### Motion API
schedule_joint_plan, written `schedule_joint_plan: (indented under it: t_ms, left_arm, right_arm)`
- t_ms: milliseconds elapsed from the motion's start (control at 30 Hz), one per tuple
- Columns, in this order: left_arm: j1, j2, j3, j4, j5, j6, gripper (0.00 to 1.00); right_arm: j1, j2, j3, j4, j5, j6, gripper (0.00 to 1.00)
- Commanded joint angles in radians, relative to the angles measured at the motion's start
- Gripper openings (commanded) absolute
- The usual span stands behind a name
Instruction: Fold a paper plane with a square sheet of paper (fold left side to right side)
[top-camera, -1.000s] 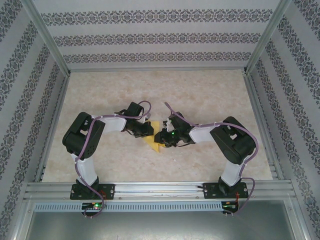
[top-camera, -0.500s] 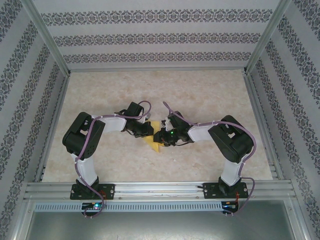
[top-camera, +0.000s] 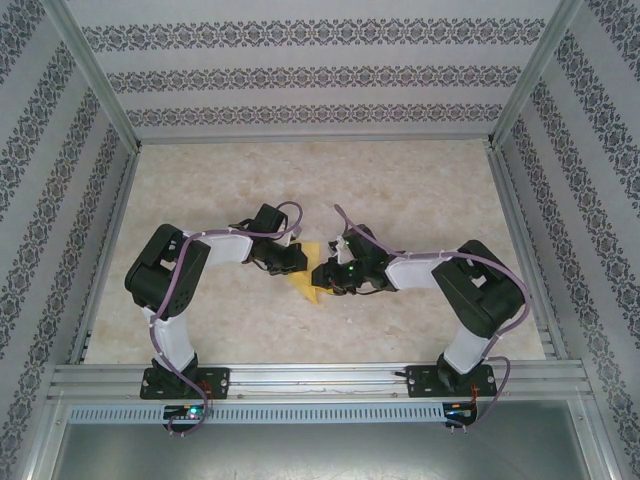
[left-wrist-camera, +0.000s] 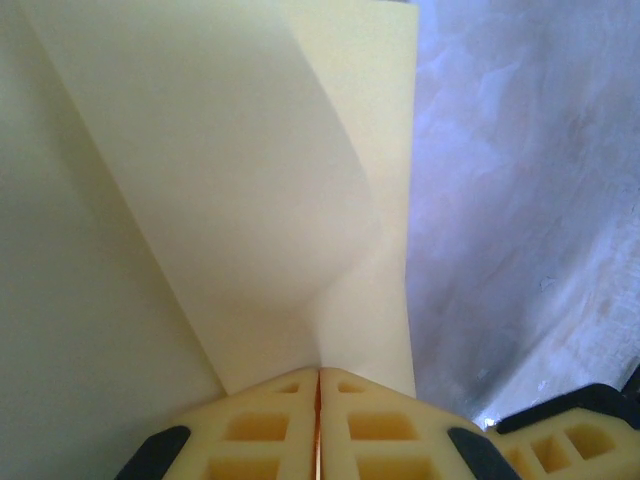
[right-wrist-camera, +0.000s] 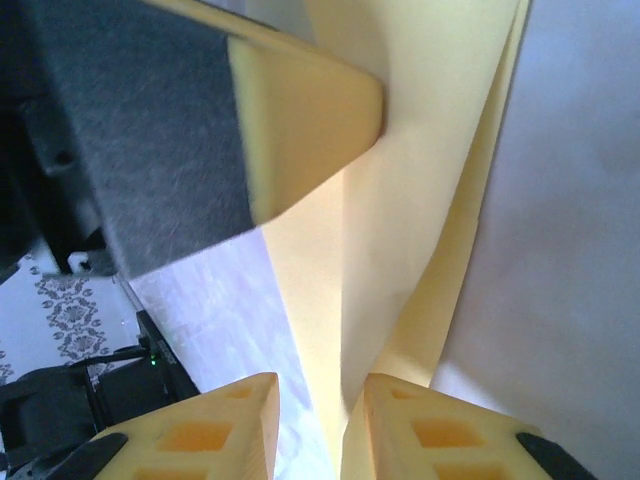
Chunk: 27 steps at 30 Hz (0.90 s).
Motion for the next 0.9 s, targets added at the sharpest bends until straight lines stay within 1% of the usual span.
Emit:
schedule_joint_plan:
  t_ms: [0, 100, 167, 200, 333, 367, 567, 867]
  left_arm:
    - [0.001, 0.038, -0.014, -0.059, -0.083, 0.020, 0.09]
    - [0.000, 0.038, -0.011, -0.062, -0.084, 0.021, 0.08]
    - [0.001, 0.038, -0.010, -0.062, -0.084, 0.021, 0.09]
    - [0.002, 0.038, -0.009, -0.062, -0.084, 0.021, 0.08]
    - [0.001, 0.037, -0.010, -0.061, -0.085, 0.021, 0.08]
    - [0.001, 0.038, -0.010, -0.062, -0.085, 0.021, 0.08]
    - [0.000, 0.041, -0.011, -0.062, -0.086, 0.021, 0.08]
    - [0.001, 0.044, -0.010, -0.065, -0.087, 0.026, 0.08]
  right_arm:
    - [-0.014, -0.076, -0.011, -0.073, 0.021, -0.045, 0.28]
    - [-0.022, -0.117, -0.013, -0.119, 0.033, -0.075, 0.28]
    - [-0.024, -0.130, -0.011, -0.104, 0.023, -0.084, 0.24]
    - [-0.023, -0.127, -0.009, -0.091, 0.014, -0.085, 0.21]
    - [-0.002, -0.080, 0.027, -0.064, -0.018, -0.086, 0.03]
    - [0.006, -0.063, 0.036, -0.062, -0.019, -0.085, 0.01]
    - [0.029, 0.007, 0.059, -0.044, -0.018, -0.076, 0.00]
    - [0.050, 0.021, 0.040, -0.061, -0.023, -0.073, 0.00]
